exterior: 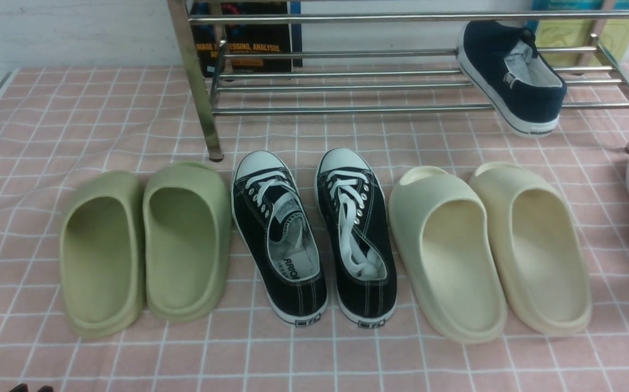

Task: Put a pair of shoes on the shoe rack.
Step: Use the right arm to grab the shoe closest to it, then use the right arm to put a shoe into the shoe rack

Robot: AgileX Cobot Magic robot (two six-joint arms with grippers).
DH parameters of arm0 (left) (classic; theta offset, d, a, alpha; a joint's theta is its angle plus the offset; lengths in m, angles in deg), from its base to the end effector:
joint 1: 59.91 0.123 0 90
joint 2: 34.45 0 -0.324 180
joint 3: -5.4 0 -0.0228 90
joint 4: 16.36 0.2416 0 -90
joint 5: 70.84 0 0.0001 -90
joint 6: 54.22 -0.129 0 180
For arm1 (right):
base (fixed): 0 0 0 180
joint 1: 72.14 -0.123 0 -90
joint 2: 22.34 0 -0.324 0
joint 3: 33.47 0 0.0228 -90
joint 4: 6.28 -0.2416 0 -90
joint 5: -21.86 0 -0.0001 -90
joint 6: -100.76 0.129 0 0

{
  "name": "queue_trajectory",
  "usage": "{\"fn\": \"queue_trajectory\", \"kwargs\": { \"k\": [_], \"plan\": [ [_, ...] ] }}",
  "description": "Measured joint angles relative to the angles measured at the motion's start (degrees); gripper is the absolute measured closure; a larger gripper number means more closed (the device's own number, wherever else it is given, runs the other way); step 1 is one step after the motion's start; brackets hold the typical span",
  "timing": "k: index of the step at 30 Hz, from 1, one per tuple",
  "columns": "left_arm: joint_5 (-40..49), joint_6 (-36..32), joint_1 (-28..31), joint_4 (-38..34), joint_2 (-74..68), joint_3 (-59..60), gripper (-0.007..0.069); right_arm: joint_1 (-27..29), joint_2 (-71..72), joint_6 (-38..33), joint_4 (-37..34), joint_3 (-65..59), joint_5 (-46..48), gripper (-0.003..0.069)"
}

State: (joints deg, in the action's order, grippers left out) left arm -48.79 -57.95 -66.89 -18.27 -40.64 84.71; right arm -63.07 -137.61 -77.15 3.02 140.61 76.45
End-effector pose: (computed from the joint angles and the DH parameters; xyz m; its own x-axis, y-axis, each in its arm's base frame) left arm 0.0394 -0.0065 0.1607 -0.2944 0.0705 -0.9531 0.1435 0.9892 0.0288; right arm 0.3596 -0.0746 0.1829 -0.9924 0.1001 -0.0721 0.1092 0.9847 -0.1357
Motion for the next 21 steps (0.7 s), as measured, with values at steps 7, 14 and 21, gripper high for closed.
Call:
{"fn": "queue_trajectory", "kwargs": {
  "k": [7, 14, 21],
  "plan": [
    [0.0, 0.0, 0.0, 0.0, 0.0, 0.0, 0.0421, -0.2, 2.5, -0.1, -1.2, -0.5, 0.4, 0.0639],
    [0.0, 0.0, 0.0, 0.0, 0.0, 0.0, 0.0409, -4.5, 9.5, -3.4, -3.0, 5.5, 4.7, 0.0639],
    [0.0, 0.0, 0.0, 0.0, 0.0, 0.0, 0.0405, -6.8, 4.5, -4.8, -3.4, 18.1, 2.7, 0.0639]
  ]
}}
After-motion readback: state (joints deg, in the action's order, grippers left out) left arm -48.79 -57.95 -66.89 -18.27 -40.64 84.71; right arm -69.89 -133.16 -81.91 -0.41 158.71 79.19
